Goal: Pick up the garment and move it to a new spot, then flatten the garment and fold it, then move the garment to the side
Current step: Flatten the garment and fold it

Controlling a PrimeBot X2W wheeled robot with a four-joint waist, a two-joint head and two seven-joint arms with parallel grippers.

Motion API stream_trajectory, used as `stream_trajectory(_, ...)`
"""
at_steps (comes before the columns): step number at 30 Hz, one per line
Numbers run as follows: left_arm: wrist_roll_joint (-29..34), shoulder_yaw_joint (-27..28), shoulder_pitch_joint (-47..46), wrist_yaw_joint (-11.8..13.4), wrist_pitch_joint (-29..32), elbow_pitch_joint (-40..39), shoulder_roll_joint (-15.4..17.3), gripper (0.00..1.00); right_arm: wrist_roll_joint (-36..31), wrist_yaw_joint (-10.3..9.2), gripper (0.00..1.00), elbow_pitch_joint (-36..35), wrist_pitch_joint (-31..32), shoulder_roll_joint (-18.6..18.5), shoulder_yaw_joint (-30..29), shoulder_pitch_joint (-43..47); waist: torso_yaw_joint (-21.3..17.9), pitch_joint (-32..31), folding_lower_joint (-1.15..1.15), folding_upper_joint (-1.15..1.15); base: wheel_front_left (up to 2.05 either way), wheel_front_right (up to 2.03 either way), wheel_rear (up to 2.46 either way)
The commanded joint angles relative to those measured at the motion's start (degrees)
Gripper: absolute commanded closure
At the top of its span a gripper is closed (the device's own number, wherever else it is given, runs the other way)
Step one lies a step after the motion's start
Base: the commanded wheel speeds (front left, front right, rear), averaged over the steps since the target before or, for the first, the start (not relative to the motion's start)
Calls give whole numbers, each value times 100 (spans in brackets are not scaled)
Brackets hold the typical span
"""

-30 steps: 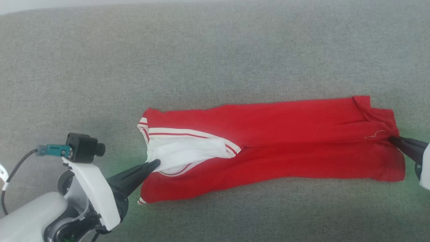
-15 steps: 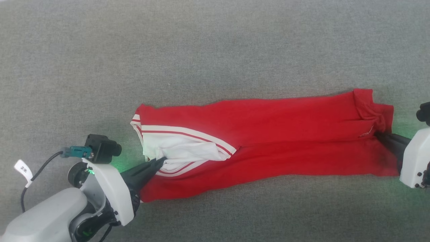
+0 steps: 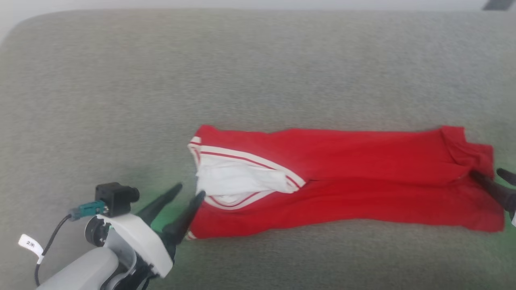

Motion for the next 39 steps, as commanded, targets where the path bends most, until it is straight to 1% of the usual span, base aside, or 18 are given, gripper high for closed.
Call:
stream_trajectory(1,169,411,205,44,-44,52,-200,0,78,-1,0,143,90,111,-95,72,233,-120,0,0,0,0,0)
stream_trajectory(4,550,1136,568,-19,-36,164,-562,0,30,-1,0,377,269,211,-181,64,387,-158,0,0,0,0,0)
stream_trajectory(6,932,1620,787,-77,-37,227,-809,0,-15,-1,0,546,390,322,-202,37,461,-177,0,0,0,0,0)
stream_trajectory(10,1988,2595,1146,-84,-38,291,-1267,0,-127,-1,0,942,632,583,-259,-18,540,-203,0,0,0,0,0)
stream_trajectory(11,1988,2595,1146,-84,-38,291,-1267,0,-127,-1,0,942,632,583,-259,-18,540,-203,0,0,0,0,0)
stream_trajectory(17,3654,4105,1586,-154,-38,-126,-1956,0,-315,11,0,1298,1058,1052,-210,-109,552,-231,0,0,0,0,0)
stream_trajectory(19,4278,4456,1684,-174,-39,-346,-2126,0,-372,16,0,1322,1218,1197,-165,-113,539,-227,0,0,0,0,0)
stream_trajectory(22,4963,4937,1804,-188,-39,-652,-2439,0,-441,23,0,1312,1354,1406,-130,-111,513,-209,0,0,0,0,0)
stream_trajectory(25,5372,5203,1878,-249,-39,-753,-2696,0,-547,30,0,1308,1461,1555,-85,-133,483,-188,0,0,0,0,0)
stream_trajectory(27,5490,5309,1904,-286,-39,-747,-2832,0,-624,35,0,1307,1513,1633,-81,-154,450,-177,0,0,0,0,0)
stream_trajectory(28,5555,5356,1920,-307,-39,-729,-2866,0,-652,35,5,1316,1509,1660,-91,-165,434,-169,0,0,0,0,0)
stream_trajectory(29,5623,5391,1930,-318,-39,-713,-2882,0,-682,35,53,1331,1505,1686,-108,-183,415,-162,0,0,0,0,0)
stream_trajectory(30,5645,5436,1930,-330,-40,-712,-2925,0,-707,35,89,1350,1479,1712,-135,-210,391,-155,0,0,0,0,0)
stream_trajectory(31,5657,5485,1936,-336,-40,-716,-2959,0,-721,35,100,1372,1453,1752,-170,-254,359,-145,0,0,0,0,0)
stream_trajectory(34,5733,5599,1969,-343,-39,-737,-2991,0,-787,27,100,1361,1332,1725,-299,-350,258,-128,0,0,0,0,0)
stream_trajectory(39,5724,5661,2046,-348,-40,-809,-2923,0,-864,-13,100,1379,1019,1437,-759,-476,35,-96,0,0,0,0,0)
